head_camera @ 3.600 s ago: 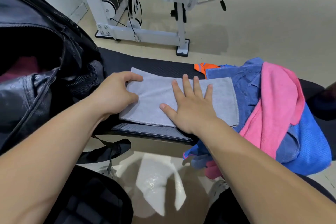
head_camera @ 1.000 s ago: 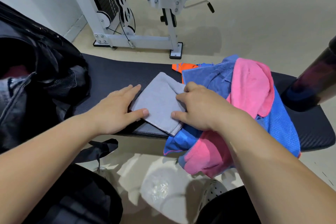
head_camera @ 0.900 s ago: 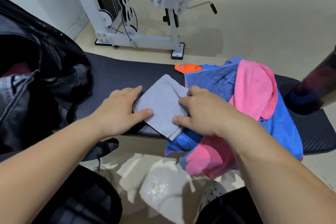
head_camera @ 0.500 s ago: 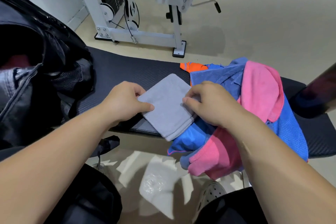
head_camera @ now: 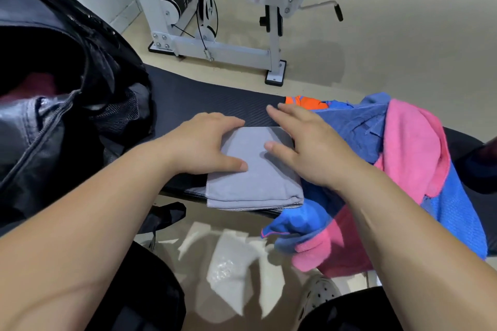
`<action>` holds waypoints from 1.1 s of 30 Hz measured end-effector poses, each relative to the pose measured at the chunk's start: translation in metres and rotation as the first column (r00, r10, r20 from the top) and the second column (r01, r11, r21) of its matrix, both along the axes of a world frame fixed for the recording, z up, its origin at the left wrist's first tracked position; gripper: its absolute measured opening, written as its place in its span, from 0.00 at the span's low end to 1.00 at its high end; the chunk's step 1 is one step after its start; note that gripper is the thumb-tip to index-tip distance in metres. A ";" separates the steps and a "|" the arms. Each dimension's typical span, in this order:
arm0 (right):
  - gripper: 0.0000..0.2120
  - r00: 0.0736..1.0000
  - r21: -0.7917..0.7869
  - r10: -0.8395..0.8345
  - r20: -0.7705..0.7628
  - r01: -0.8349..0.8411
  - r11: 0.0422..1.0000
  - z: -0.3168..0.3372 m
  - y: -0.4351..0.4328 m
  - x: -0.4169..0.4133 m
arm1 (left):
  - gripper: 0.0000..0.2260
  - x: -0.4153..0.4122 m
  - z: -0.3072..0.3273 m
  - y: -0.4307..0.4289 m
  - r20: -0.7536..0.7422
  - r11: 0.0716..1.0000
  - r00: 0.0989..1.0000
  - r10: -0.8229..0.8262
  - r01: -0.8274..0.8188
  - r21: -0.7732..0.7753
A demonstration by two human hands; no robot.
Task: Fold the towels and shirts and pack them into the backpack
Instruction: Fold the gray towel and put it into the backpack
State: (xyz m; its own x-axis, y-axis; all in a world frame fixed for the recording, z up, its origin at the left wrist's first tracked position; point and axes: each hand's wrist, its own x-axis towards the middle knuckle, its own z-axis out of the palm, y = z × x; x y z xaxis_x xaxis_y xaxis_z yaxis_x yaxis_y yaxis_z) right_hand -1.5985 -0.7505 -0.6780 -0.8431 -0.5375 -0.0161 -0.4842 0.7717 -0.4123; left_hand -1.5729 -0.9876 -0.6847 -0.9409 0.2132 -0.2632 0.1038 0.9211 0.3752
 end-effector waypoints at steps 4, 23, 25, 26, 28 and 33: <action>0.44 0.994 0.172 0.058 0.089 -0.073 0.982 -0.003 -0.001 -0.010 | 0.50 -0.003 -0.001 -0.004 0.028 1.000 0.999 -0.023 0.023 0.000; 0.22 0.972 0.218 0.036 0.230 -0.088 0.972 0.013 -0.005 -0.007 | 0.20 -0.004 0.006 -0.001 -0.066 0.995 0.995 -0.075 0.079 0.065; 0.18 0.997 0.207 -0.018 0.072 0.002 0.978 0.012 -0.008 -0.012 | 0.14 -0.006 0.006 0.005 -0.184 0.996 0.983 0.001 0.016 0.091; 0.16 0.998 0.167 -0.054 -0.033 0.059 0.984 0.009 -0.010 -0.015 | 0.12 -0.008 0.004 0.008 -0.260 0.996 0.965 0.043 -0.019 0.093; 0.10 0.965 0.083 -0.122 -0.230 0.145 0.986 0.001 -0.013 -0.018 | 0.09 -0.012 -0.004 0.011 -0.419 0.997 0.905 0.073 -0.053 0.059; 0.15 0.950 -0.089 -0.147 -0.276 0.127 0.988 -0.007 -0.010 -0.008 | 0.10 -0.010 -0.013 0.014 -0.488 0.997 0.870 0.066 -0.044 0.057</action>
State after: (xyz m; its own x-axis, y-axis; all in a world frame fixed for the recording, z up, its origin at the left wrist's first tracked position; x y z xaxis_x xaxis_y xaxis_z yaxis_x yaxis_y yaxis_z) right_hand -1.6065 -0.7602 -0.6851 -0.8736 -0.4080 0.2654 -0.4799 0.8131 -0.3295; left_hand -1.5832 -0.9737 -0.6977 -0.9575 0.1577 0.2417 0.2336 0.9152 0.3284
